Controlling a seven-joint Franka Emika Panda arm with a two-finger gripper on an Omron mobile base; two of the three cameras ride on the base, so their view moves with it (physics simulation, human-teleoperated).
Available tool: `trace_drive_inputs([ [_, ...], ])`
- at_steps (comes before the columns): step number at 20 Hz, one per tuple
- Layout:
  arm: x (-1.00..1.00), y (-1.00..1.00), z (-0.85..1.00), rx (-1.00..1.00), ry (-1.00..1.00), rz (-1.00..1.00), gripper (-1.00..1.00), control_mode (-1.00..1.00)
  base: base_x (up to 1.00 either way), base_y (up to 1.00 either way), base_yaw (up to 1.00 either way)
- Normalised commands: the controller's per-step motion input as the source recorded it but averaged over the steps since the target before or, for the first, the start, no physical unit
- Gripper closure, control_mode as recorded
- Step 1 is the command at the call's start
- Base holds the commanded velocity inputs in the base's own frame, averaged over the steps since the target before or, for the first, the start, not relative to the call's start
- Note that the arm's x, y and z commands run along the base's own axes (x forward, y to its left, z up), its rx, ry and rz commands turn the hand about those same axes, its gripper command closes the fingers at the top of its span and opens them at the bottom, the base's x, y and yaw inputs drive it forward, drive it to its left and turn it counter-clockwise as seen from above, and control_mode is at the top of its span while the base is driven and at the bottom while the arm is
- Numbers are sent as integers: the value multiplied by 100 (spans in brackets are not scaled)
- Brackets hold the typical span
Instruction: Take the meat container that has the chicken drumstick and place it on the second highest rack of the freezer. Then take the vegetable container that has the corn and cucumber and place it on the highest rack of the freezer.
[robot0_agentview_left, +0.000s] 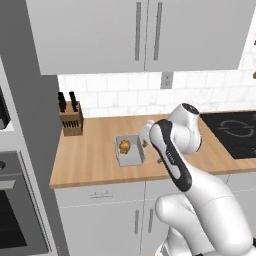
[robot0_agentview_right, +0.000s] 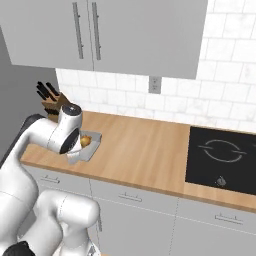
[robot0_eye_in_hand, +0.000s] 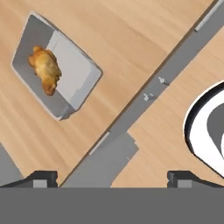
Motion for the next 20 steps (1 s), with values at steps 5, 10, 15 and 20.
trace_drive_inputs([
  [5, 33, 0, -31, 25, 21, -6, -100, -100, 0, 0, 0],
  [10, 13, 0, -40, 16, 20, -6, -100, -100, 0, 0, 0],
  [15, 42, 0, -33, 0, 7, -11, -100, -100, 0, 0, 0],
  [20, 42, 2, -7, -13, 0, -21, -100, -100, 0, 0, 0],
])
